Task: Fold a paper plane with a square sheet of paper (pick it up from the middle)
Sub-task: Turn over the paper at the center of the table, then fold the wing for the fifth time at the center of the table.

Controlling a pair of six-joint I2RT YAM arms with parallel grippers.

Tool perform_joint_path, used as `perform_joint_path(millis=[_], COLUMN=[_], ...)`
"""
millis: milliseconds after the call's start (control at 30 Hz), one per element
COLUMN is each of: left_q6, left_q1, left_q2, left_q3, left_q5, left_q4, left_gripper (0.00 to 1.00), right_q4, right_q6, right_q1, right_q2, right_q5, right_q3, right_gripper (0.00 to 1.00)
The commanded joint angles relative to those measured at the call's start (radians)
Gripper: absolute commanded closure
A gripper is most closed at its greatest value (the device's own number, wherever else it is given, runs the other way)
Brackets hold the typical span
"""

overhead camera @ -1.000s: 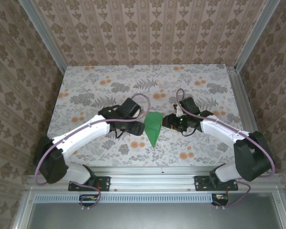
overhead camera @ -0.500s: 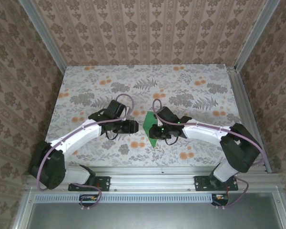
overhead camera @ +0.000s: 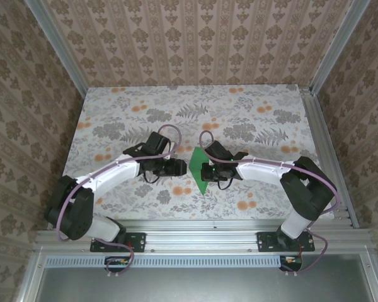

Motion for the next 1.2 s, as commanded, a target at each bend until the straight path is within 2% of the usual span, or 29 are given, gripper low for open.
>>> perform_joint_path(millis=[0,500,767,1167], left_q6=[-0.011,-0.125,-0.224,-0.447], left_q1=[0.008,-0.026,-0.072,-0.098], left_q2=[0.022,0.103,0.150,0.224], left_q3=[0.017,-0.020,-0.033,-0.124], left_q5=[0.036,0.084,0.025,-0.086], left_q4=[0.025,0.214,0.335,0.604], left_gripper=[0.35,0.36,0.36,0.40], right_q4=[0.000,0.236,0.340,0.369], right_q6=[-0.014,0.065,0.099,0.084], right_q1=[-0.017,-0.089,-0.129,-0.159], right_q2=[0.019,0.048,0.050,0.055], right_q5=[0.031,-0.100,-0.158,-0.184], right_q3=[-0.035,-0.193,-0.273,-0.319], right_gripper=[0.91,1.00,1.00,1.00])
